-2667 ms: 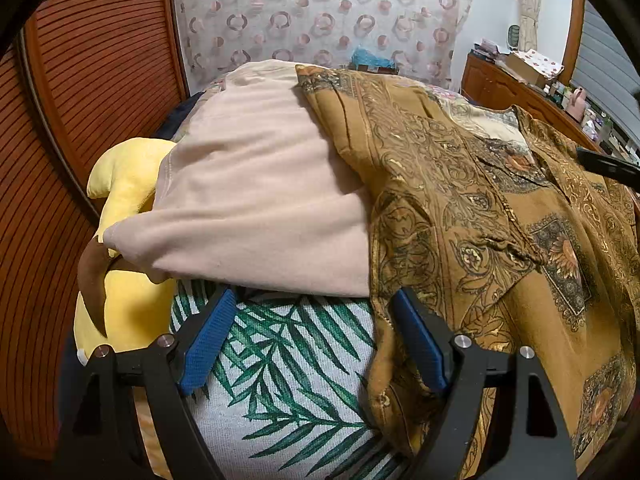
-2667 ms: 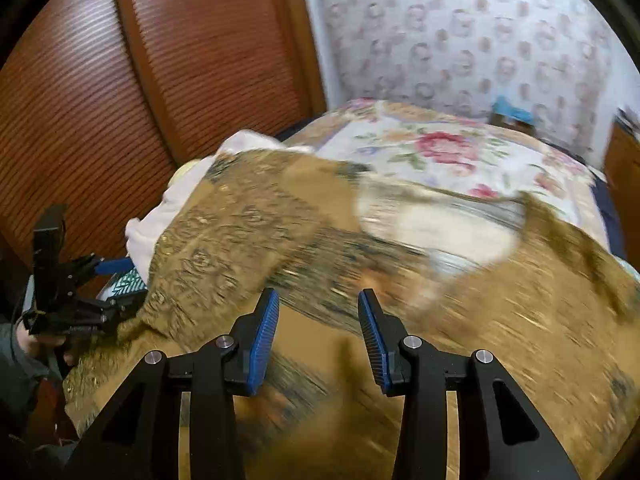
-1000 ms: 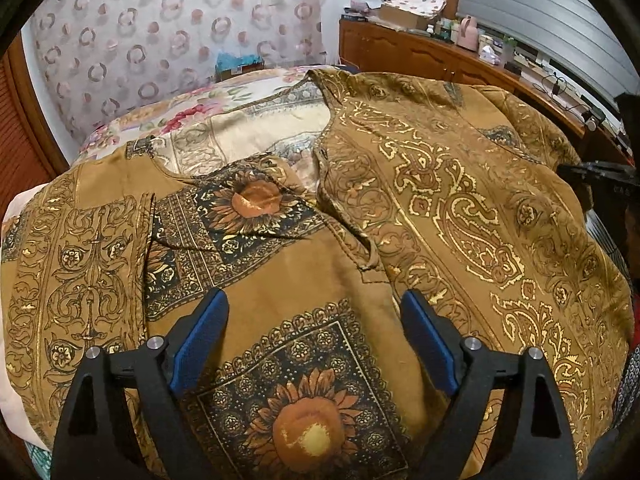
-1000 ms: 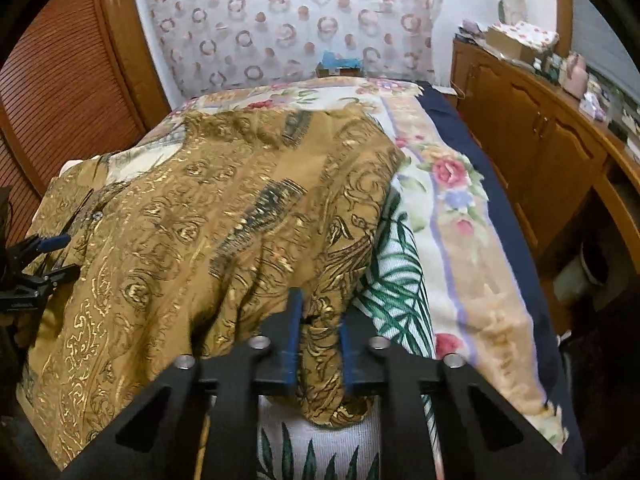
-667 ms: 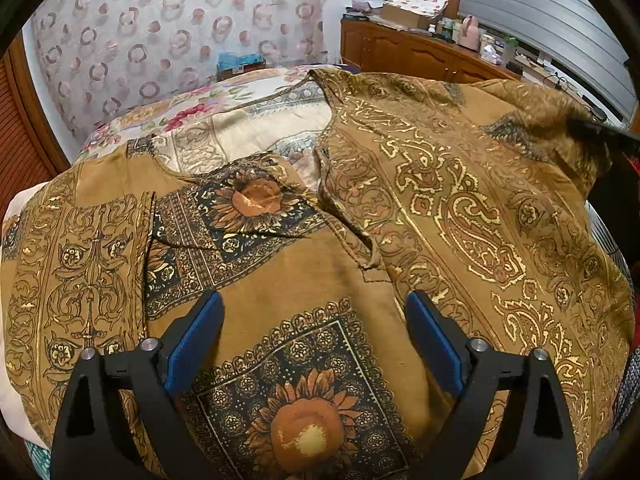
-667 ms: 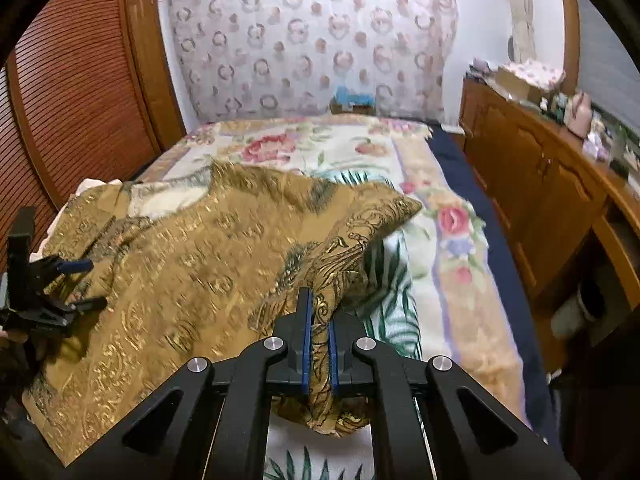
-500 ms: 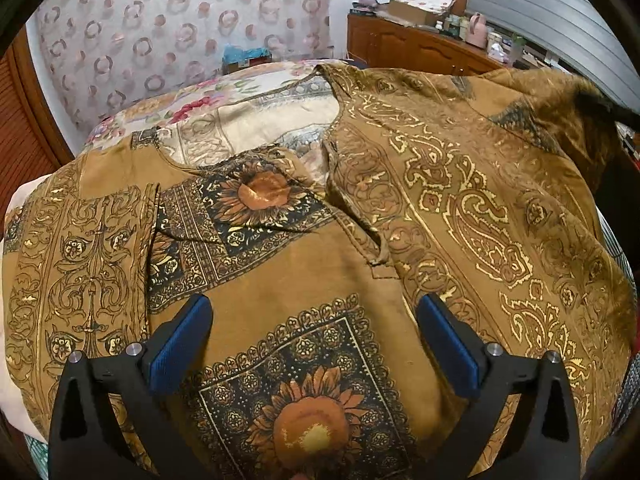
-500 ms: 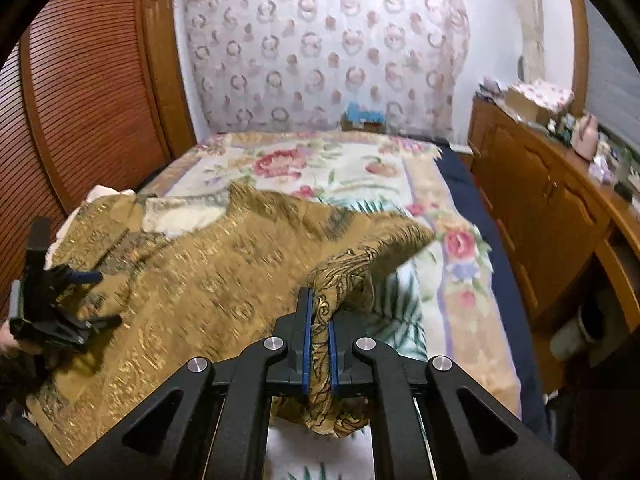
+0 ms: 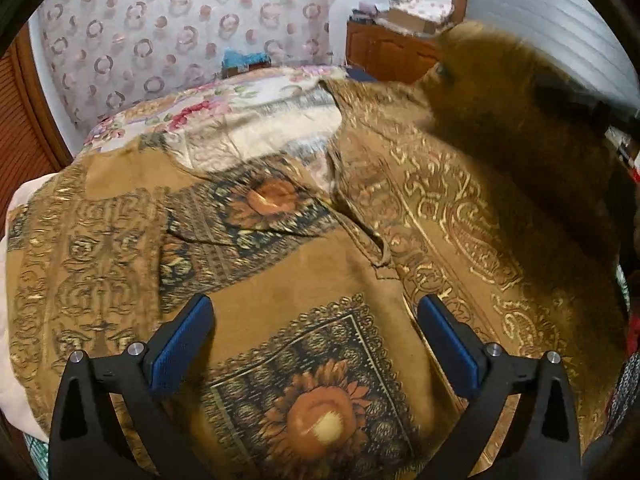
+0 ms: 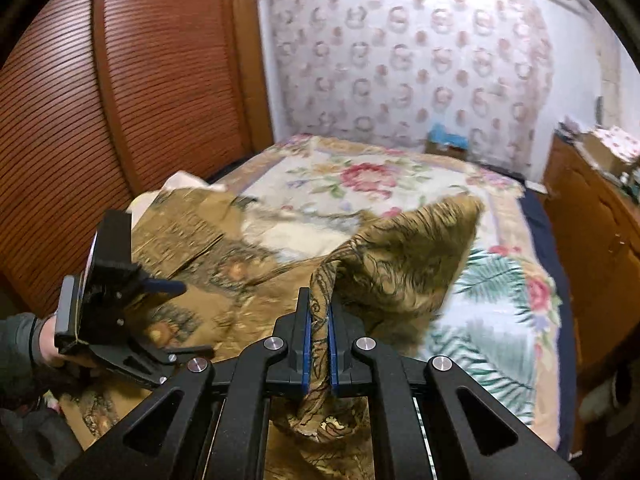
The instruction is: Fold small clothes
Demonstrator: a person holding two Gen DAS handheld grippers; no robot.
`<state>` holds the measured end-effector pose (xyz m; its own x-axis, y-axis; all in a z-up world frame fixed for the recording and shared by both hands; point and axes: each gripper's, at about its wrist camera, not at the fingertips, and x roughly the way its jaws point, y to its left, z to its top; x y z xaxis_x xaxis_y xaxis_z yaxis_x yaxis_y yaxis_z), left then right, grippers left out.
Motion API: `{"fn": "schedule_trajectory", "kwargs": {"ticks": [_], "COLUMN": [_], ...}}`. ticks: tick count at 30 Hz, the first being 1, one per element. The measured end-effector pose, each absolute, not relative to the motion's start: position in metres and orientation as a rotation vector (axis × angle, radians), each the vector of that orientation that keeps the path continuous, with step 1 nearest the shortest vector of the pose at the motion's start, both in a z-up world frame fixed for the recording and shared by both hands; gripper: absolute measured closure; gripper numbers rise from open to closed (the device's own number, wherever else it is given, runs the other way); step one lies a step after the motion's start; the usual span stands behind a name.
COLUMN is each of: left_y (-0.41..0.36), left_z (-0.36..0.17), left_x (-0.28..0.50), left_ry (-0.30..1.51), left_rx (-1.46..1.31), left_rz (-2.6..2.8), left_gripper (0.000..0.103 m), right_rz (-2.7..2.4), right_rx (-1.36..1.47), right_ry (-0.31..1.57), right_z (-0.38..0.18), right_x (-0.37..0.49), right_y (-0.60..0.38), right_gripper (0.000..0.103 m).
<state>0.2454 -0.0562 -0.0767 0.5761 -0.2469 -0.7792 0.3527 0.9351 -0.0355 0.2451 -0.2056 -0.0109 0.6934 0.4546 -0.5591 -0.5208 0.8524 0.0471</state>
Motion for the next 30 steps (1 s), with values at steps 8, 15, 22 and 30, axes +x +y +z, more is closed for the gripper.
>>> {"fn": "schedule_trajectory", "kwargs": {"ticks": [8, 15, 22, 30], "left_y": [-0.019, -0.011, -0.01, -0.005], "left_z": [-0.046, -0.036, -0.039, -0.04], "left_x": [0.23, 0.226, 0.228, 0.219], "left_ry": [0.816, 0.788, 0.785, 0.79], "left_rx": [0.076, 0.074, 0.05, 0.049], "left_rz": [-0.302, -0.29, -0.289, -0.288], "left_gripper": [0.0, 0.0, 0.0, 0.0], "right_rz": [0.591, 0.559, 0.513, 0.522], "right_rx": [-0.079, -0.047, -0.022, 0.001], "right_ry": [0.66, 0.672, 0.738, 0.816], "right_z": [-0.04, -0.033, -0.039, -0.048], "right_x": [0.261, 0.265, 0.271, 0.312], "right_y": [-0.203, -0.222, -0.226, -0.204], "right_gripper": [0.065, 0.052, 0.053, 0.053]}}
